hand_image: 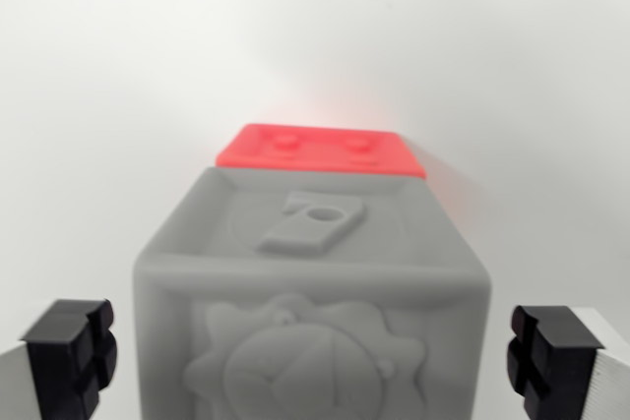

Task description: Destack cube

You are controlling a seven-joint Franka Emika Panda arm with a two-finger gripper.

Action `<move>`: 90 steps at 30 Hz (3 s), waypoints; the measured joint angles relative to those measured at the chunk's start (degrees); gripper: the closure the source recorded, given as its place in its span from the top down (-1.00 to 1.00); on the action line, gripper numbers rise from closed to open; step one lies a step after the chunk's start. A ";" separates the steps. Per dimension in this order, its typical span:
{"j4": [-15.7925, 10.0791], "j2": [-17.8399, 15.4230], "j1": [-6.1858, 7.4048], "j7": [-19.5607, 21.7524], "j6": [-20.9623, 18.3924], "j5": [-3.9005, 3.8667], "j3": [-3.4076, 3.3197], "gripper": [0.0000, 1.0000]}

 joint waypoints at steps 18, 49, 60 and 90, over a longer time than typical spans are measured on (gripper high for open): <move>0.26 1.54 -0.05 -0.01 1.38 0.02 0.06 -1.00; 0.20 1.00 -0.05 -0.01 0.97 0.02 0.07 -1.00; -0.09 -1.63 -0.05 -0.01 -1.20 0.02 0.07 -1.00; 0.10 -7.47 1.87 4.20 -7.35 0.02 0.20 -1.00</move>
